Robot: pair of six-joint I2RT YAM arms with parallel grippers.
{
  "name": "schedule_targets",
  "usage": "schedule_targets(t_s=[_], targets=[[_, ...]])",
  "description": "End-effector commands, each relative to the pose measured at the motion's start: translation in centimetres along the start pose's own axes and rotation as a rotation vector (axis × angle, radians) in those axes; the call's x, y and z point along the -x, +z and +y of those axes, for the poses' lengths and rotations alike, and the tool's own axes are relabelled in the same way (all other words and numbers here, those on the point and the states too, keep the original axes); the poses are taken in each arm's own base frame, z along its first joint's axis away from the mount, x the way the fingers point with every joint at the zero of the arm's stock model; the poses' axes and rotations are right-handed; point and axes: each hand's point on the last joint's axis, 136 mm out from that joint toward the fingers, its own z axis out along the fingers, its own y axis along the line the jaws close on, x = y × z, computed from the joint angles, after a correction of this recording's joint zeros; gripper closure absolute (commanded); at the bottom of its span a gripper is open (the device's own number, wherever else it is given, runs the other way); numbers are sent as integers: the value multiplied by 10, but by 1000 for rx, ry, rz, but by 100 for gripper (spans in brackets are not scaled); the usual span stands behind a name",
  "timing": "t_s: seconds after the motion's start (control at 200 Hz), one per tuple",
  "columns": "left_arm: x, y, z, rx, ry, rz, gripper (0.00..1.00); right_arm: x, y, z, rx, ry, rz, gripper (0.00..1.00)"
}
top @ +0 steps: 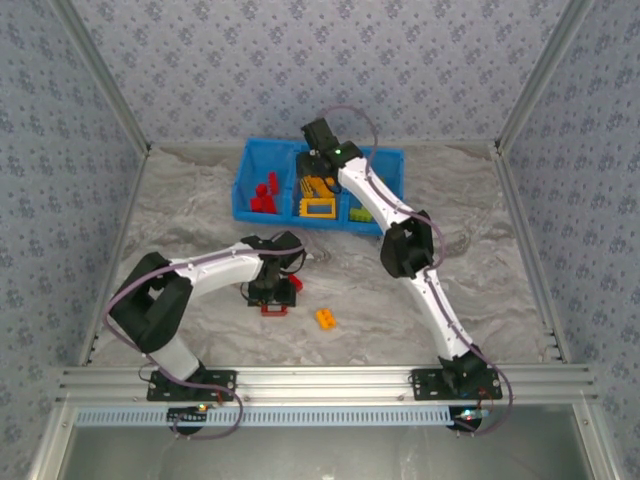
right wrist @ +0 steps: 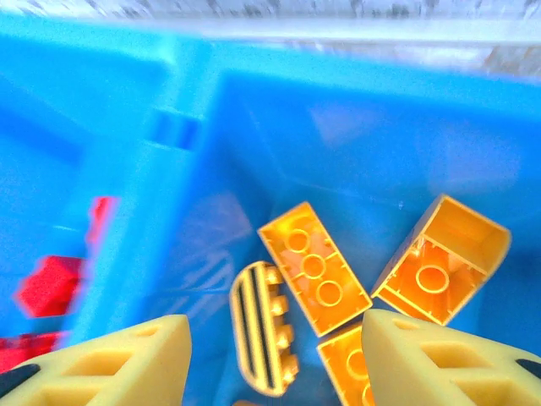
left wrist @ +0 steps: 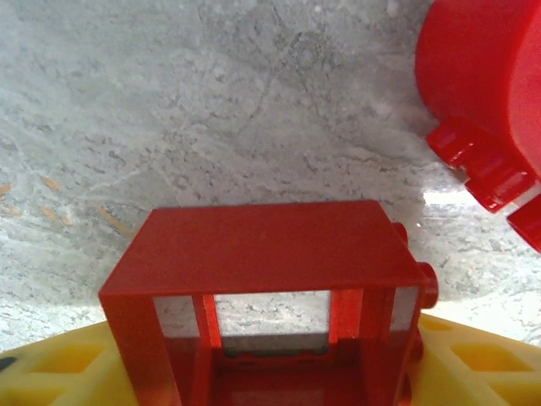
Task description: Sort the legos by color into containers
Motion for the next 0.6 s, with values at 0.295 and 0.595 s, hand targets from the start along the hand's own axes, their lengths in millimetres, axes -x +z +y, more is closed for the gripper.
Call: schedule_targets(t_s=[0.295, 0.595], targets=[[45, -103, 35, -7, -61, -215, 50, 11, -198, -4, 69, 36, -179, 42], [197, -166, 64, -69, -185, -447, 51, -116, -228, -15, 142, -1, -2, 41]])
